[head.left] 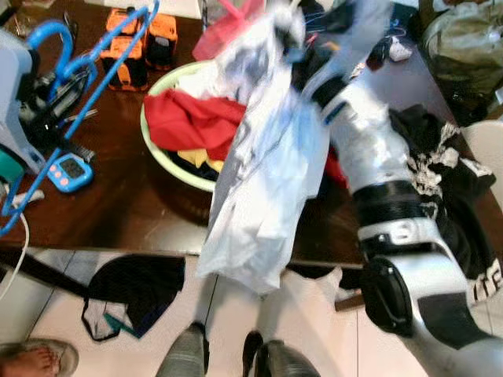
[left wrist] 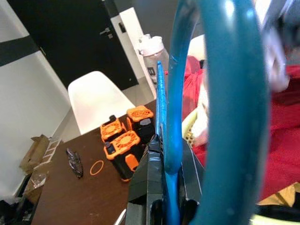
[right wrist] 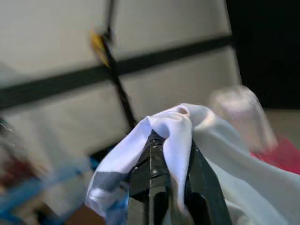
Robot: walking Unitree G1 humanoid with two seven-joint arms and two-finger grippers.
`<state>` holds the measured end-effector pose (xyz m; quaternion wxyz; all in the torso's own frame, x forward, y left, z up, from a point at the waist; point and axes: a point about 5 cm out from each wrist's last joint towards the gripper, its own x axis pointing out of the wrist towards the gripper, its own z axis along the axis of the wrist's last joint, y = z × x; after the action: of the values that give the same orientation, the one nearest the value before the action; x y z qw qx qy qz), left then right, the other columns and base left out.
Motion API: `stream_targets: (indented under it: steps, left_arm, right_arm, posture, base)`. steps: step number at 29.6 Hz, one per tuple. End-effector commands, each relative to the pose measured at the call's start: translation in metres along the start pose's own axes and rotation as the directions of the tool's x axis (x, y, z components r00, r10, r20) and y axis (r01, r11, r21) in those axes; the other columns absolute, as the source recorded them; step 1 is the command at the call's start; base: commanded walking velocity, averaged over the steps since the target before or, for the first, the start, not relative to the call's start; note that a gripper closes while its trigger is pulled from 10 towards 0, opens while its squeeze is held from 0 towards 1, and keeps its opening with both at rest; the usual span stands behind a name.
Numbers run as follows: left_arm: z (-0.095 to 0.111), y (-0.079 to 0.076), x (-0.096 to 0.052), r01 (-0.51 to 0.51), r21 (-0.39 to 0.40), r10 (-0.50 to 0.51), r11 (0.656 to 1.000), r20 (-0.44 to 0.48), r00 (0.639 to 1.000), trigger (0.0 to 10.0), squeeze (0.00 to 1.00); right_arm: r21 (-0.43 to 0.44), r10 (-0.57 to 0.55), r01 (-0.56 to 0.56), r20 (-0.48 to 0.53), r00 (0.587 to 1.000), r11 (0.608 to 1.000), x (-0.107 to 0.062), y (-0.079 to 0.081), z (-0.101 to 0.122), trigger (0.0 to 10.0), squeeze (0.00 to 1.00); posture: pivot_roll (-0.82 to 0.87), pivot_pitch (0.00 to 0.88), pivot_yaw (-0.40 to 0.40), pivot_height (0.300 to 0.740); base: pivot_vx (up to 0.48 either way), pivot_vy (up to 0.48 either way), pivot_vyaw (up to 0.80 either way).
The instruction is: Hang hanger
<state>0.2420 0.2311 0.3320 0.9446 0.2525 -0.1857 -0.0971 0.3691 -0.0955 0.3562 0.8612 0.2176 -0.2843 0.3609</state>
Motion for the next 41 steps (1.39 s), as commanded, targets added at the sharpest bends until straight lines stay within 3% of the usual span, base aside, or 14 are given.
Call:
stream_targets:
  steps: [1, 11, 15, 16, 20, 22, 24, 25, 27, 30, 34, 36, 37, 41]
  left_arm:
    - [0.005, 0.000, 0.000, 0.006, 0.003, -0.006, 1.000, 0.018, 1.000, 10.0, 0.00]
    - [0.017, 0.003, 0.004, 0.014, -0.044, -0.009, 0.999, 0.096, 0.995, 10.0, 0.00]
    - [0.016, 0.001, 0.006, 0.019, -0.042, -0.015, 0.999, 0.093, 0.996, 10.0, 0.00]
    - [0.015, 0.000, 0.006, 0.020, -0.044, -0.016, 0.999, 0.089, 0.996, 10.0, 0.00]
    - [0.014, -0.001, 0.006, 0.020, -0.045, -0.016, 0.999, 0.086, 0.996, 10.0, 0.00]
    - [0.013, -0.001, 0.006, 0.024, -0.043, -0.020, 0.999, 0.081, 0.996, 10.0, 0.00]
    - [0.013, -0.001, 0.006, 0.024, -0.043, -0.020, 0.999, 0.081, 0.996, 10.0, 0.00]
    - [0.012, -0.001, 0.007, 0.025, -0.042, -0.021, 0.999, 0.079, 0.997, 10.0, 0.00]
    - [0.012, -0.001, 0.007, 0.025, -0.042, -0.021, 0.999, 0.079, 0.997, 10.0, 0.00]
    - [0.011, 0.000, 0.007, 0.024, -0.040, -0.022, 0.999, 0.070, 0.997, 10.0, 0.00]
    - [0.011, 0.000, 0.007, 0.023, -0.039, -0.020, 0.999, 0.067, 0.998, 10.0, 0.00]
    - [0.010, 0.000, 0.007, 0.020, -0.038, -0.017, 0.999, 0.065, 0.998, 10.0, 0.00]
    - [0.010, -0.001, 0.007, 0.019, -0.038, -0.016, 0.999, 0.064, 0.998, 10.0, 0.00]
    - [0.009, -0.002, 0.006, 0.020, -0.035, -0.018, 0.999, 0.058, 0.998, 10.0, 0.00]
  right_arm:
    - [0.086, 0.119, -0.133, 0.159, 0.980, 0.987, 0.002, 0.010, 0.038, 10.0, 0.00]
    - [0.332, 0.155, -0.392, 0.559, 0.814, 0.858, -0.015, 0.002, 0.124, 10.0, 0.00]
    - [0.223, 0.262, -0.342, 0.323, 0.910, 0.913, -0.020, 0.004, 0.090, 10.0, 0.00]
    - [0.047, 0.312, -0.312, 0.017, 0.950, 0.949, -0.027, 0.005, 0.044, 10.0, 0.00]
    - [-0.086, 0.326, -0.351, -0.219, 0.920, 0.933, -0.037, 0.007, 0.008, 10.0, 0.00]
    - [-0.163, 0.412, -0.519, -0.433, 0.802, 0.839, -0.053, 0.019, -0.021, 10.0, 0.00]
    - [-0.163, 0.412, -0.519, -0.433, 0.802, 0.839, -0.053, 0.019, -0.021, 10.0, 0.00]
    - [-0.121, 0.502, -0.636, -0.511, 0.698, 0.762, -0.064, 0.036, -0.033, 10.0, 0.00]
    - [-0.121, 0.502, -0.636, -0.511, 0.698, 0.762, -0.064, 0.036, -0.033, 10.0, 0.00]
    - [-0.004, 0.602, -0.845, -0.699, 0.385, 0.535, -0.101, 0.067, -0.061, 10.0, 0.00]
    - [0.002, 0.566, -0.878, -0.765, 0.307, 0.479, -0.112, 0.064, -0.071, 10.0, 0.00]
    - [-0.122, 0.457, -0.838, -0.792, 0.405, 0.532, -0.109, 0.054, -0.090, 10.0, 0.00]
    - [-0.197, 0.402, -0.779, -0.766, 0.502, 0.596, -0.101, 0.049, -0.094, 10.0, 1.00]
    - [-0.291, 0.277, -0.497, -0.558, 0.782, 0.818, -0.074, 0.038, -0.084, 10.0, 1.00]
  posture:
    - [0.27, 0.129, -0.060, 0.740]
    - [0.26, 0.123, -0.056, 0.740]
    - [0.26, 0.123, -0.059, 0.740]
    - [0.25, 0.123, -0.055, 0.740]
    - [0.25, 0.123, -0.055, 0.740]
    - [0.25, 0.123, -0.053, 0.740]
    - [0.25, 0.123, -0.053, 0.740]
    - [0.25, 0.120, -0.051, 0.740]
    - [0.25, 0.120, -0.051, 0.740]
    - [0.26, 0.117, -0.051, 0.740]
    - [0.25, 0.116, -0.053, 0.740]
    - [0.25, 0.116, -0.053, 0.740]
    - [0.25, 0.121, -0.057, 0.740]
    - [0.25, 0.125, -0.057, 0.740]
  base:
    - [0.000, 0.000, 0.00]
    - [0.000, 0.000, 0.00]
    - [0.000, 0.000, 0.00]
    - [0.000, 0.000, 0.00]
    - [0.000, 0.000, 0.00]
    - [0.000, 0.000, 0.00]
    - [0.000, 0.000, 0.00]
    - [0.000, 0.000, 0.00]
    - [0.000, 0.000, 0.00]
    - [0.000, 0.000, 0.00]
    - [0.000, 0.000, 0.00]
    - [0.000, 0.000, 0.00]
    - [0.000, 0.000, 0.00]
    - [0.000, 0.000, 0.00]
